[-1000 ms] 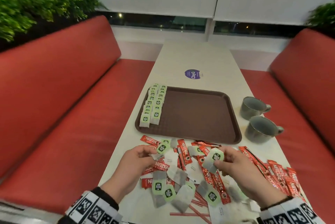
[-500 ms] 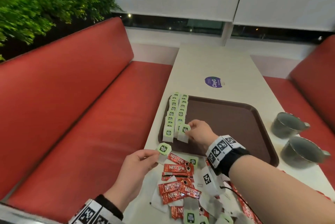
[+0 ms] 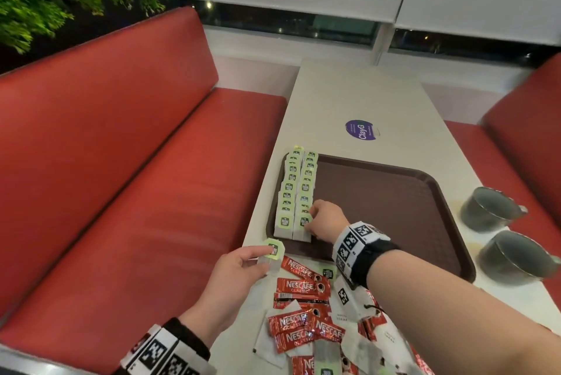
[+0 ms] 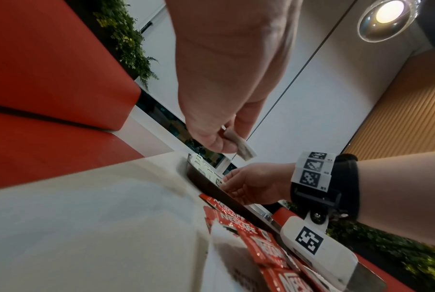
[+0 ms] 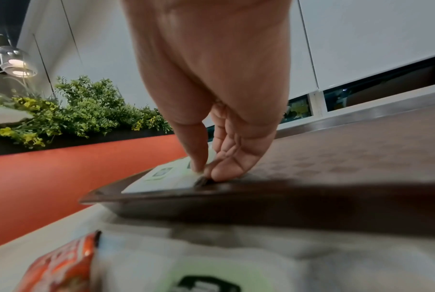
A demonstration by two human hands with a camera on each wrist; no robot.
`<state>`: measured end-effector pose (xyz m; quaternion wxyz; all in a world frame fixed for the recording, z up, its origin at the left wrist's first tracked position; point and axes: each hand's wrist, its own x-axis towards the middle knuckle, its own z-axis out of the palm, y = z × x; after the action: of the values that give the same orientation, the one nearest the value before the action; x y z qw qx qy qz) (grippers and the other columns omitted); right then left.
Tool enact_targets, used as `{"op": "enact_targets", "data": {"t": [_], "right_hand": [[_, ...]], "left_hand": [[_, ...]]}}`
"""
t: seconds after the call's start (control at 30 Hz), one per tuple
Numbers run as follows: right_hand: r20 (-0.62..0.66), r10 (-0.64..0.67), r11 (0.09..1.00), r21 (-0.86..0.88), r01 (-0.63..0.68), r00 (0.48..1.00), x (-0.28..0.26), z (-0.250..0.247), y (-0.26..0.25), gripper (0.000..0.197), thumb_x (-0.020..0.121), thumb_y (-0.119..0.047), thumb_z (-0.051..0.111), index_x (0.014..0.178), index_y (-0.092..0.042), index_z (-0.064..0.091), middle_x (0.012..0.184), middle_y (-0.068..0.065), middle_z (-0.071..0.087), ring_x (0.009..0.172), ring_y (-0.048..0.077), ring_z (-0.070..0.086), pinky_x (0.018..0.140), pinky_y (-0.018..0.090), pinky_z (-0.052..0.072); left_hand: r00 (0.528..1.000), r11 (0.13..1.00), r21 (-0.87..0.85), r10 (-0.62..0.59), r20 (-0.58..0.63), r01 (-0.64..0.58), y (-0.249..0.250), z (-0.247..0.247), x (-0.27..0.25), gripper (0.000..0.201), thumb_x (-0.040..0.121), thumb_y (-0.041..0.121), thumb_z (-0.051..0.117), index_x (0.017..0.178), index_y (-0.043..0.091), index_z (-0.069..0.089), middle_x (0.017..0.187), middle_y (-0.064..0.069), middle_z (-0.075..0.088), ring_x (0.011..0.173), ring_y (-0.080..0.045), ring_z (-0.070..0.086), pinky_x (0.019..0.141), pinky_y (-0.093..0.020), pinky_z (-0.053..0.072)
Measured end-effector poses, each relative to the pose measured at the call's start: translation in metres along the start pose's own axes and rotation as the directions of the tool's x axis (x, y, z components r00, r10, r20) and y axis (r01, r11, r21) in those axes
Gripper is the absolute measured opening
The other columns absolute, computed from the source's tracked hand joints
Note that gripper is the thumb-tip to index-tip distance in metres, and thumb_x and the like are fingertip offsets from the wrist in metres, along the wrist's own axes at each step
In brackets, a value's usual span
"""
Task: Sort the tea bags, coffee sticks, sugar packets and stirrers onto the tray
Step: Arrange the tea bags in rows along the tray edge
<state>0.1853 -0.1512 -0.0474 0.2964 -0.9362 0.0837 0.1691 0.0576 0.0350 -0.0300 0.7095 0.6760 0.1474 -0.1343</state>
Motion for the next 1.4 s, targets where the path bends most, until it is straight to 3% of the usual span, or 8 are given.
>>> {"op": "enact_targets", "data": {"t": [0.17,0.3,0.43,0.7,0.87,0.97,1.17,1.4], "right_hand": [[-0.026,-0.027,0.997,0.066,0.029,0.999,-0.007,-0.005,0.004,0.021,0.085,-0.015,0.066,0.101,-0.015,0.052,0.099,0.004,0.061,0.09,0.022,0.063,0.081,0.035,0.056],[-0.094,-0.055,0.983,0.17,0.071,0.994,-0.025,-0.02,0.008,0.014,0.086,-0.021,0.065,0.094,-0.019,0.054,0.093,0.004,0.065,0.083,0.019,0.065,0.079,0.036,0.057],[-0.131,-0.051,0.93,0.355,0.095,0.99,-0.066,-0.033,0.017,0.009,0.087,-0.018,0.064,0.095,-0.014,0.06,0.084,0.004,0.065,0.068,0.013,0.063,0.07,0.03,0.055],[-0.122,0.001,0.927,0.373,0.045,0.992,-0.147,-0.041,0.067,0.003,0.086,-0.018,0.066,0.087,-0.019,0.064,0.078,0.003,0.069,0.065,0.009,0.061,0.069,0.032,0.055],[-0.15,-0.056,0.976,0.202,0.086,0.987,-0.135,-0.033,0.063,0.004,0.087,-0.02,0.065,0.089,-0.021,0.061,0.083,-0.005,0.063,0.072,0.005,0.056,0.068,0.02,0.048],[-0.152,-0.178,0.978,0.086,0.192,0.972,-0.114,-0.03,0.041,0.008,0.088,-0.019,0.062,0.094,-0.023,0.058,0.088,-0.008,0.06,0.082,0.01,0.057,0.076,0.022,0.048],[-0.008,-0.276,0.93,-0.255,0.265,0.961,-0.06,-0.012,0.003,0.029,0.088,-0.008,0.052,0.116,-0.018,0.055,0.111,0.004,0.057,0.099,0.026,0.058,0.083,0.037,0.05],[0.079,-0.234,0.854,-0.46,0.244,0.969,-0.025,-0.002,-0.005,0.026,0.09,-0.007,0.05,0.116,-0.013,0.052,0.112,0.011,0.055,0.101,0.03,0.057,0.082,0.039,0.049]], "left_hand": [[1.0,1.0,-0.003,-0.016,0.023,0.016,0.005,0.01,0.002,0.022,0.088,0.001,0.062,0.094,0.021,0.071,0.098,-0.005,0.071,0.076,-0.015,0.072,0.063,-0.025,0.056],[0.995,0.983,0.153,0.099,0.002,-0.099,0.008,0.013,0.014,0.024,0.088,0.005,0.062,0.093,0.026,0.072,0.099,0.005,0.07,0.088,-0.009,0.066,0.07,-0.016,0.051],[0.976,0.916,0.345,0.216,0.007,-0.205,0.021,0.021,0.037,0.025,0.085,0.004,0.065,0.096,0.025,0.07,0.092,0.011,0.065,0.084,0.003,0.057,0.063,-0.005,0.041],[0.964,0.667,0.7,0.233,0.128,-0.254,0.026,0.035,0.084,0.024,0.084,0.006,0.066,0.105,0.018,0.067,0.097,0.001,0.063,0.086,-0.011,0.057,0.065,-0.011,0.039],[0.949,0.365,0.889,0.25,0.192,-0.276,0.022,0.036,0.093,0.022,0.088,0.012,0.059,0.108,0.014,0.068,0.118,-0.002,0.057,0.109,-0.021,0.052,0.088,-0.024,0.041],[0.925,0.217,0.932,0.315,0.214,-0.289,0.022,0.039,0.094,0.02,0.088,0.019,0.06,0.106,0.016,0.069,0.126,0.001,0.045,0.118,-0.023,0.037,0.099,-0.033,0.035],[0.94,0.099,0.947,0.193,0.283,-0.305,0.026,0.042,0.098,0.019,0.091,0.023,0.058,0.107,0.016,0.066,0.113,-0.003,0.055,0.105,-0.023,0.05,0.083,-0.028,0.04],[0.936,0.039,0.952,0.197,0.291,-0.304,0.022,0.038,0.109,0.019,0.088,0.019,0.06,0.107,0.018,0.064,0.111,-0.003,0.057,0.103,-0.024,0.052,0.085,-0.033,0.045]]}}
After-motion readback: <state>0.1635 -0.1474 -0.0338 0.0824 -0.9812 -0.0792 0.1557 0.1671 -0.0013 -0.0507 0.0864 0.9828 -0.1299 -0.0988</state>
